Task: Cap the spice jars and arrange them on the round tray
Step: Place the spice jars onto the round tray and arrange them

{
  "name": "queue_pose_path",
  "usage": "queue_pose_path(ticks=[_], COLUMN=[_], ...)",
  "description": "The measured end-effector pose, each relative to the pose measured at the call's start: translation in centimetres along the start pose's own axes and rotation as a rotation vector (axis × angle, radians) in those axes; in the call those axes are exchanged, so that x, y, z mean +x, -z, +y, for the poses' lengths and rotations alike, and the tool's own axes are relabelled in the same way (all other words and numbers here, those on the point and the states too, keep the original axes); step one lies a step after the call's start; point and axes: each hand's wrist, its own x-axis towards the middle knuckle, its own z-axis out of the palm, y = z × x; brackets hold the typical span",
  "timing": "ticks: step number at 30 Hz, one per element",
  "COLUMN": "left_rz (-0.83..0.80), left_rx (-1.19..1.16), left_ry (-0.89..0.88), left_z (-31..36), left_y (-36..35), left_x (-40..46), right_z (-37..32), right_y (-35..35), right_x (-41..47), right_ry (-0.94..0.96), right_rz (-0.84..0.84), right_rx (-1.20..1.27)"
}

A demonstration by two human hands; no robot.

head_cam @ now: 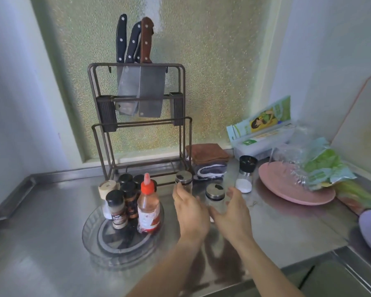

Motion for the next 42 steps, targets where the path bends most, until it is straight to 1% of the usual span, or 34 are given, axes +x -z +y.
queue_pose_path(ticks=[2, 7, 11, 15, 18, 21, 24, 28, 31, 33, 38, 42], left_rz=[0.046, 0.031, 0.055, 0.059, 0.042, 0.034, 0.043, 0.111, 0.197, 0.217, 0.116, 0.047], left_rx=[0.03, 0.062, 0.063, 0.031, -0.007, -0.053, -0.089, -0.087, 0.001, 0.056, 0.07, 0.059], left_ry=[0.034, 0.089, 0.104, 0.002, -0.068, -0.151, -0.181, -0.158, -0.13, -0.089, 0.04, 0.068], left_z=[-0.4, -1.5, -1.8, -1.0, 0.4, 1.6, 1.7, 0.0, -1.7, -3.2, -6.7, -9.0], left_y=[-0.8, -1.4, -0.8, 0.2, 2.1, 5.4, 10.3, 17.7, 22.8, 25.3, 27.7, 27.1], left_x=[1.5, 4.0, 3.8, 1.2, -2.2, -6.3, -9.5, -10.4, -8.7, -6.5, -0.9, 1.5], right_z=[0.5, 2.1, 2.7, 2.1, 1.1, -0.4, -2.5, -6.4, -9.7, -11.8, -15.5, -15.8], right_y=[-0.5, -1.2, -0.6, 1.7, 4.1, 6.5, 7.0, 4.7, 1.7, -0.7, -6.7, -10.3], right_x=[0.8, 1.8, 1.3, -0.8, -3.4, -6.5, -9.4, -12.3, -13.9, -14.6, -14.6, -13.5], right_ry=[0.0, 0.038, 0.014, 0.021, 0.028, 0.045, 0.079, 0.147, 0.228, 0.27, 0.316, 0.265], right_rz=[-0.005, -0.019, -0.027, 0.027, 0.056, 0.063, 0.021, -0.06, -0.15, -0.187, -0.174, -0.181], right_rx=[0.017, 0.033, 0.074, 0.117, 0.138, 0.135, 0.145, 0.204, 0.243, 0.248, 0.194, 0.123])
